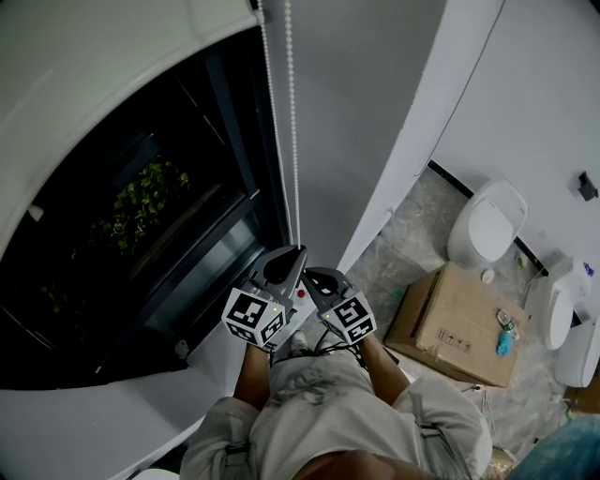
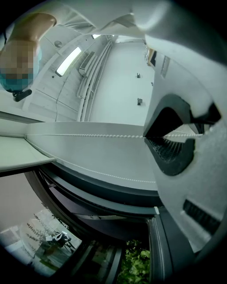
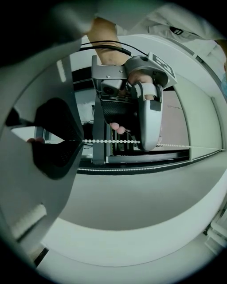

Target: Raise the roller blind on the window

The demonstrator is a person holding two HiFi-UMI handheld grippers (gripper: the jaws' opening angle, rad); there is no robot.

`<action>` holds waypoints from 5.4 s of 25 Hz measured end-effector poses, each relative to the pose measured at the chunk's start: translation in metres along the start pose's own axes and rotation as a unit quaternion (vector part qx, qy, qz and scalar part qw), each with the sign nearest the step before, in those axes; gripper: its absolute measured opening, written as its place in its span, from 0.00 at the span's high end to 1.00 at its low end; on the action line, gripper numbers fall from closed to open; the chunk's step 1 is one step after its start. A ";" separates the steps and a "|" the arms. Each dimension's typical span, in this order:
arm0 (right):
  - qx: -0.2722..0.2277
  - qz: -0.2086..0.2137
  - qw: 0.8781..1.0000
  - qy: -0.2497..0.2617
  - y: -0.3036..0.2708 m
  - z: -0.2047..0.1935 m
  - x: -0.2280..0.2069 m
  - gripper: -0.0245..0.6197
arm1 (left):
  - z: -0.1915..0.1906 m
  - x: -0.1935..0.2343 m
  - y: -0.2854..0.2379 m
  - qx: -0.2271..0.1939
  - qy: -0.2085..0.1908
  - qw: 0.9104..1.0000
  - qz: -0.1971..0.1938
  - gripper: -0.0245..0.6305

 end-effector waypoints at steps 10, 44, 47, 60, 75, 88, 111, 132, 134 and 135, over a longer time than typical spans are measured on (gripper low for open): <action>0.009 -0.005 1.000 0.020 -0.001 -0.001 0.003 0.94 | -0.002 0.003 0.003 -0.001 0.003 1.000 0.003 0.94; -0.201 0.031 0.975 0.093 0.041 0.215 -0.011 0.79 | -0.002 0.010 -0.006 -0.002 0.001 1.000 0.003 0.94; -0.215 0.036 0.971 0.098 0.039 0.229 -0.012 0.79 | -0.002 0.009 -0.007 -0.003 0.002 1.000 0.002 0.94; -0.227 0.046 0.968 0.096 0.029 0.250 -0.020 0.93 | -0.003 0.009 -0.015 -0.003 0.003 1.000 -0.003 0.94; -0.182 0.032 0.979 0.087 0.020 0.207 -0.027 0.94 | -0.044 0.015 -0.020 0.035 0.011 0.999 0.009 0.94; -0.135 0.025 0.989 0.064 0.014 0.161 -0.028 0.94 | -0.086 0.015 -0.024 0.064 0.027 0.997 0.014 0.94; -0.093 0.010 0.995 0.039 0.012 0.108 -0.025 0.95 | -0.140 0.012 -0.016 0.110 0.052 0.992 0.014 0.94; -0.102 0.007 0.994 0.043 0.013 0.112 -0.023 0.94 | -0.040 0.012 0.012 0.032 0.030 0.999 0.009 0.88; -0.101 0.006 0.994 0.042 0.013 0.111 -0.023 0.95 | -0.019 0.011 0.013 0.014 0.020 1.000 0.006 0.87; -0.102 0.007 0.994 0.042 0.013 0.111 -0.022 0.95 | -0.008 0.010 0.013 0.005 0.014 1.000 0.003 0.87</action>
Point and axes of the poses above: the fingertips, and each gripper's own axes: y backward along the fingers, x to its left, z out of its top, the point moved 2 cm from there along y, backward along the fingers, and after that the axes turned 8 degrees about z, right-handed, at the moved point
